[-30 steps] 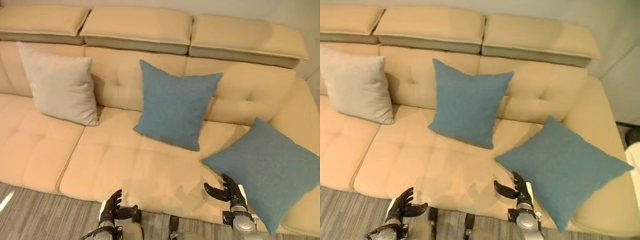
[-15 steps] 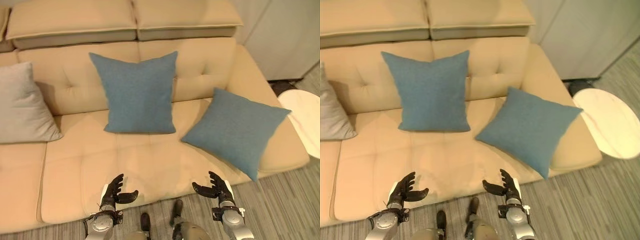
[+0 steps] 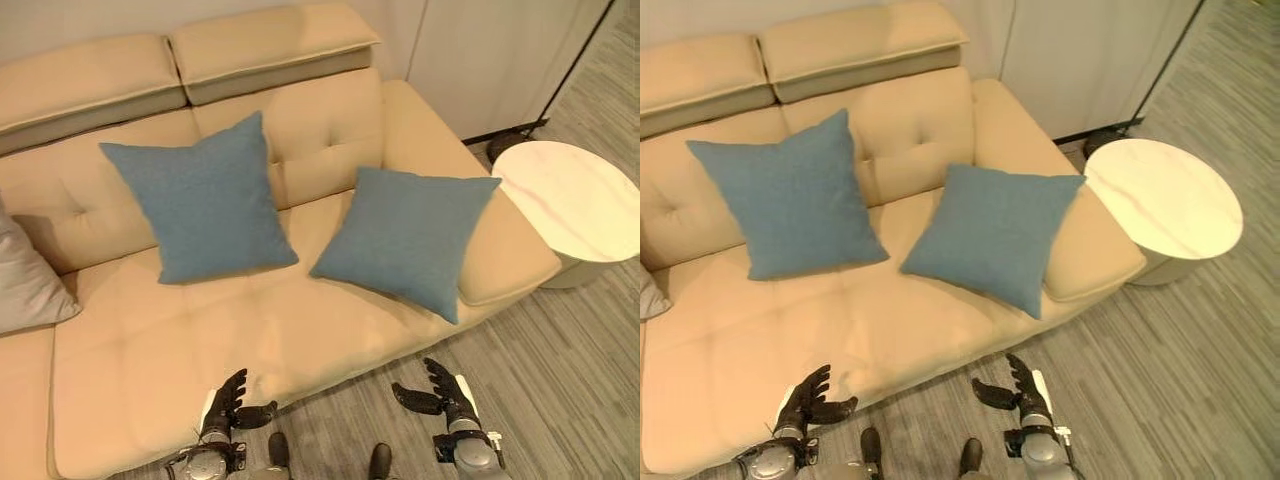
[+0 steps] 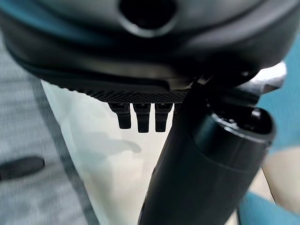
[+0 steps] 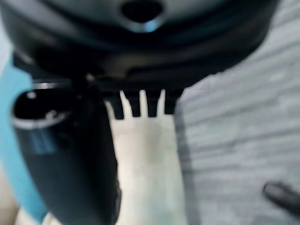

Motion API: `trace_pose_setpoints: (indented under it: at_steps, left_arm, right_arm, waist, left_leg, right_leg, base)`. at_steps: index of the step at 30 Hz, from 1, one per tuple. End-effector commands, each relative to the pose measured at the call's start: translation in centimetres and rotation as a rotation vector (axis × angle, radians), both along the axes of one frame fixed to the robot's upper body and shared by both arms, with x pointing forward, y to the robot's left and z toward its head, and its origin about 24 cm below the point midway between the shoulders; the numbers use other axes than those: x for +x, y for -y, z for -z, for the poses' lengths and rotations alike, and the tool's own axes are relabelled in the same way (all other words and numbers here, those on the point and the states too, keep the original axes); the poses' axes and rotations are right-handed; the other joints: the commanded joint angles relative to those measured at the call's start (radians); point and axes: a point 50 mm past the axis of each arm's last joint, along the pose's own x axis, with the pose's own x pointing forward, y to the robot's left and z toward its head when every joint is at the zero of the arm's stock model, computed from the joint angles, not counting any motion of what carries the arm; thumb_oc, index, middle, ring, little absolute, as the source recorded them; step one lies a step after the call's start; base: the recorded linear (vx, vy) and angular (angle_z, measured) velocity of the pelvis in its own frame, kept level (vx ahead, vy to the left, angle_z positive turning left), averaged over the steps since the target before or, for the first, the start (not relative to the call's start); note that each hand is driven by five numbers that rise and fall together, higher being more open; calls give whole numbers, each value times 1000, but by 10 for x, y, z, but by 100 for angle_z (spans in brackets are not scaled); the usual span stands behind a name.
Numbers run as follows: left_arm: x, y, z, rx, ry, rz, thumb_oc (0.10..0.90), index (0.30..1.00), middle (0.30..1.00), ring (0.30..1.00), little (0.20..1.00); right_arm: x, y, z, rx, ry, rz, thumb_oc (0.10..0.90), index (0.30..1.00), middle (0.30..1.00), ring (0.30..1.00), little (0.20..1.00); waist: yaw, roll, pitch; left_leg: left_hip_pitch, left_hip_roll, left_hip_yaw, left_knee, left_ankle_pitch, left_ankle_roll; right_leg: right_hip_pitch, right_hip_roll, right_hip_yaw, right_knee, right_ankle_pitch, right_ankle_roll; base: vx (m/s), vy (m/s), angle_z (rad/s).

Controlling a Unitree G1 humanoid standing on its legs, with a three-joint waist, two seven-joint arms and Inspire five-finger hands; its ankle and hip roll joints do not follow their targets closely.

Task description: Pick up all the scattered cushions and arrange them neatly on the sofa.

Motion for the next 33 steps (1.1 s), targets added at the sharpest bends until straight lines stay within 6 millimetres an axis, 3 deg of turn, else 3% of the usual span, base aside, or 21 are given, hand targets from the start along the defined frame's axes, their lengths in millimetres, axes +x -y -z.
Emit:
trace_pose_setpoints:
  at_steps: [1, 2, 3, 4, 8, 9, 12, 17, 19, 22, 25, 27, 30, 33]
  left_arm:
    - [37, 1, -27, -37, 179, -7, 800, 900, 900, 900, 900]
    - [38, 9, -25, -73, 180, -9, 800, 900, 900, 900, 900]
    - [38, 9, -26, -73, 180, -9, 800, 900, 900, 900, 900]
    - [35, 13, -23, -81, 168, -1, 800, 900, 900, 900, 900]
    - [34, 15, -19, -69, 139, 30, 800, 900, 900, 900, 900]
    - [32, 14, -18, -70, 135, 26, 800, 900, 900, 900, 900]
    - [29, 12, -18, -60, 134, 24, 800, 900, 900, 900, 900]
    - [28, 4, -19, -34, 134, 21, 800, 900, 900, 900, 900]
    - [30, 0, -23, -21, 148, 29, 800, 900, 900, 900, 900]
    - [32, -3, -25, -6, 157, 32, 800, 900, 900, 900, 900]
    - [32, -1, -25, -7, 163, 31, 800, 900, 900, 900, 900]
    - [33, 1, -24, -14, 160, 24, 800, 900, 900, 900, 900]
    - [31, -1, -22, -11, 153, 4, 800, 900, 900, 900, 900]
    - [29, 0, -21, -18, 146, -7, 800, 900, 900, 900, 900]
  right_arm:
    - [24, 9, -30, -31, 186, 7, 800, 900, 900, 900, 900]
    - [21, 14, -31, -36, 190, 41, 800, 900, 900, 900, 900]
    - [21, 14, -31, -36, 190, 41, 800, 900, 900, 900, 900]
    - [18, 16, -29, -31, 186, 54, 800, 900, 900, 900, 900]
    - [11, 18, -24, -30, 160, 78, 800, 900, 900, 900, 900]
    - [11, 16, -23, -19, 158, 79, 800, 900, 900, 900, 900]
    - [9, 12, -21, -17, 148, 66, 800, 900, 900, 900, 900]
    - [11, 6, -20, -13, 144, 27, 800, 900, 900, 900, 900]
    - [15, 0, -22, 5, 154, 13, 800, 900, 900, 900, 900]
    - [16, -1, -24, 13, 170, 17, 800, 900, 900, 900, 900]
    - [17, 0, -26, 8, 182, 23, 800, 900, 900, 900, 900]
    - [19, 1, -26, -4, 182, 18, 800, 900, 900, 900, 900]
    - [18, 1, -28, -7, 189, 20, 800, 900, 900, 900, 900]
    - [18, 2, -30, -19, 196, 21, 800, 900, 900, 900, 900]
  waist:
    - [-6, -22, -4]
    - [1, -30, 19]
    - [-1, -30, 17]
    - [0, -33, 12]
    - [2, -26, -3]
    - [14, -22, -5]
    - [23, -23, -16]
    - [36, -32, -34]
    - [24, -30, -13]
    - [10, -14, 0]
    - [1, -8, -2]
    - [-10, -15, -7]
    - [-8, -31, -20]
    - [-7, -33, -36]
  left_leg:
    - [-63, -22, -71, 124, -103, -40]
    - [-88, -80, -158, 208, -143, -33]
    - [-91, -82, -159, 207, -140, -33]
    - [-99, -131, -189, 190, -151, -27]
    - [-159, -186, -152, 153, -110, -9]
    - [-153, -190, -158, 124, -97, -15]
    - [-117, -201, -189, 86, -94, -4]
    - [-59, -187, -167, 33, -104, 24]
    - [-24, -173, -164, 30, -114, 43]
    - [3, -165, -179, 22, -122, 57]
    - [21, -169, -197, 7, -131, 56]
    - [35, -179, -199, 2, -146, 50]
    - [47, -188, -197, 0, -153, 40]
    - [55, -181, -188, -17, -146, 31]
  right_leg:
    - [-30, -23, 13, 107, -89, 22]
    - [-9, -7, 42, 96, -89, 3]
    - [-12, -8, 41, 96, -87, 3]
    - [-3, 2, 52, 89, -85, 4]
    - [24, 31, 64, 74, -96, 0]
    - [32, 54, 91, 73, -103, -1]
    - [41, 62, 103, 79, -114, 3]
    - [18, 34, 80, 194, -140, 28]
    - [-70, -2, 68, 393, -86, 79]
    - [-140, -13, 88, 498, -70, 87]
    - [-146, -22, 113, 413, -91, 69]
    - [-152, -42, 137, 246, -57, 65]
    - [-102, -53, 115, 141, -28, 76]
    - [-78, -44, 113, 116, -24, 72]
  base:
    - [-30, -274, 13]
    - [-34, -273, 16]
    - [65, -202, -5]
    - [131, -78, -40]
    - [121, -25, -20]
    - [160, 27, -16]
    - [166, 50, -46]
    - [153, 83, -15]
    - [93, 71, -44]
    - [54, 48, -1]
    - [113, -30, 25]
    - [121, -96, 11]
    - [75, -118, 11]
    - [41, -85, 14]
